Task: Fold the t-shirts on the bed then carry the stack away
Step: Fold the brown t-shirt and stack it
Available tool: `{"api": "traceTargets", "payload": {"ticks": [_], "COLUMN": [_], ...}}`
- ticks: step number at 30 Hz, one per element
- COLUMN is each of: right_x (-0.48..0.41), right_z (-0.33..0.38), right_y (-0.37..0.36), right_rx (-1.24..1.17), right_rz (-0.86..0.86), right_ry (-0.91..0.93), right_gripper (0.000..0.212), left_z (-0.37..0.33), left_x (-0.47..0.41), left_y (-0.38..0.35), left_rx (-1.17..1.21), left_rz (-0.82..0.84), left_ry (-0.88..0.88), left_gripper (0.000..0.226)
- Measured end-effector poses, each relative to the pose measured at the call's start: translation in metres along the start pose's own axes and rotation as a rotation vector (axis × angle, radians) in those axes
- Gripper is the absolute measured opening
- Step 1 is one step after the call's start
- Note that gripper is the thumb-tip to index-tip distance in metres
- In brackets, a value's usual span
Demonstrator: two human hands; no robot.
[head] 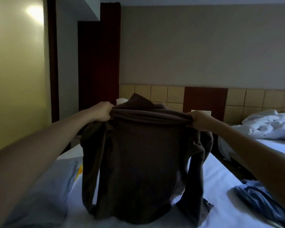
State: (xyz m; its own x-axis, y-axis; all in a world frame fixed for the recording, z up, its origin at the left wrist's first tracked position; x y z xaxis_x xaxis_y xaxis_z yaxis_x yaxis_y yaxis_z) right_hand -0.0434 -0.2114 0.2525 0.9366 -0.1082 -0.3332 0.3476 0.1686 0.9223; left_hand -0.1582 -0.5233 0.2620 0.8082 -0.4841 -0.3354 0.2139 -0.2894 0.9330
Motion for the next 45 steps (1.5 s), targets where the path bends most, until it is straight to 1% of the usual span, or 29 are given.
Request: {"api": "traceTargets", "payload": {"ticks": [3, 6, 8, 10, 11, 12, 14, 16, 17, 19, 21, 22, 23, 25, 26, 28, 29, 31, 33, 34, 35, 36, 38, 39, 40, 41, 42, 43, 45], "right_x": [0.014, 0.035, 0.046, 0.049, 0.045, 0.040, 0.018, -0.012, -0.030, -0.069, -0.108, -0.126, -0.141, -0.162, -0.168, -0.174, -0.172, -0.162, -0.146, -0.136, -0.124, -0.107, -0.059, -0.033, -0.010, 0.008, 0.020, 0.026, 0.027], "right_z": [0.001, 0.008, 0.005, -0.003, -0.007, -0.011, -0.023, -0.032, -0.035, -0.040, -0.041, -0.041, -0.039, -0.037, -0.038, -0.041, -0.043, -0.050, -0.061, -0.068, -0.076, -0.084, -0.093, -0.094, -0.097, -0.095, -0.092, -0.091, -0.090], "right_y": [-0.002, -0.021, -0.055, -0.096, -0.115, -0.130, -0.152, -0.162, -0.165, -0.160, -0.137, -0.120, -0.102, -0.071, -0.060, -0.049, -0.051, -0.071, -0.110, -0.136, -0.169, -0.204, -0.275, -0.305, -0.330, -0.342, -0.342, -0.342, -0.339], "right_rx": [-0.141, -0.201, -0.177, -0.063, -0.016, 0.016, 0.077, 0.159, 0.188, 0.194, 0.230, 0.262, 0.286, 0.300, 0.299, 0.319, 0.331, 0.342, 0.358, 0.387, 0.404, 0.406, 0.328, 0.308, 0.298, 0.255, 0.162, 0.068, -0.070], "right_rz": [0.150, 0.299, 0.436, 0.556, 0.571, 0.546, 0.421, 0.276, 0.211, 0.074, -0.105, -0.193, -0.276, -0.438, -0.519, -0.611, -0.621, -0.582, -0.447, -0.322, -0.161, 0.009, 0.278, 0.344, 0.358, 0.289, 0.189, 0.158, 0.157], "right_ry": [0.006, 0.028, 0.001, 0.033, 0.058, 0.072, 0.045, 0.007, -0.012, -0.021, -0.004, 0.005, 0.019, 0.062, 0.082, 0.112, 0.121, 0.133, 0.137, 0.131, 0.128, 0.128, 0.148, 0.158, 0.143, 0.124, 0.089, 0.054, -0.060], "right_gripper": [0.004, 0.008, 0.016, 0.030, 0.030, 0.027, 0.029, 0.031, 0.031, 0.023, 0.014, 0.016, 0.018, 0.021, 0.021, 0.018, 0.017, 0.016, 0.017, 0.020, 0.026, 0.036, 0.058, 0.068, 0.077, 0.085, 0.091, 0.093, 0.091], "left_z": [-0.002, -0.004, 0.001, 0.011, 0.015, 0.018, 0.022, 0.030, 0.034, 0.044, 0.050, 0.049, 0.047, 0.038, 0.035, 0.033, 0.033, 0.035, 0.039, 0.044, 0.051, 0.058, 0.064, 0.067, 0.068, 0.069, 0.066, 0.061, 0.058], "left_x": [0.012, 0.031, 0.041, 0.044, 0.042, 0.038, 0.020, -0.010, -0.027, -0.068, -0.114, -0.134, -0.151, -0.173, -0.180, -0.186, -0.184, -0.176, -0.159, -0.146, -0.130, -0.111, -0.063, -0.036, -0.011, 0.006, 0.017, 0.025, 0.026], "left_y": [-0.009, -0.032, -0.058, -0.093, -0.110, -0.125, -0.148, -0.162, -0.164, -0.159, -0.136, -0.117, -0.097, -0.063, -0.053, -0.047, -0.052, -0.082, -0.131, -0.162, -0.195, -0.234, -0.312, -0.345, -0.368, -0.381, -0.384, -0.383, -0.372], "left_rx": [0.088, 0.191, 0.118, 0.001, -0.038, -0.064, -0.081, -0.078, -0.074, -0.101, -0.127, -0.139, -0.144, -0.130, -0.147, -0.247, -0.279, -0.318, -0.288, -0.207, -0.094, -0.028, -0.146, -0.210, -0.217, -0.179, -0.117, -0.109, -0.095], "left_rz": [0.162, 0.366, 0.552, 0.718, 0.767, 0.781, 0.700, 0.553, 0.489, 0.354, 0.171, 0.050, -0.080, -0.293, -0.384, -0.536, -0.573, -0.559, -0.434, -0.355, -0.242, -0.102, 0.252, 0.400, 0.453, 0.370, 0.246, 0.136, -0.183], "left_ry": [-0.046, -0.071, -0.079, -0.073, -0.078, -0.094, -0.114, -0.114, -0.096, -0.030, 0.042, 0.067, 0.068, 0.042, 0.020, -0.013, -0.027, -0.071, -0.102, -0.100, -0.088, -0.092, -0.175, -0.182, -0.158, -0.137, -0.113, -0.146, -0.242], "left_gripper": [0.011, 0.024, 0.034, 0.040, 0.037, 0.029, 0.018, 0.023, 0.022, 0.010, 0.013, 0.011, 0.008, 0.014, 0.017, 0.010, 0.009, 0.010, 0.004, 0.003, 0.006, 0.020, 0.057, 0.069, 0.076, 0.078, 0.076, 0.068, 0.056]}}
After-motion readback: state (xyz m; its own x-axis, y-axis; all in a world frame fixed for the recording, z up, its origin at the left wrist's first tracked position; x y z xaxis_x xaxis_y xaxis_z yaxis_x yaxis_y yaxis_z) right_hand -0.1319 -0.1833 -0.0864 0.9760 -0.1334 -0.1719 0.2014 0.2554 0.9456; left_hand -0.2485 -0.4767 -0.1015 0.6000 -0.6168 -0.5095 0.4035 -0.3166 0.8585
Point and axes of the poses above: each hand's wrist, its own x-axis away from the middle knuckle, its own y-axis out of the back of the hand, z = x × y, the point moved 5 cm from there along -x, towards the middle knuckle, and after that the axes turned 5 degrees about -x, right-handed, at the moved point
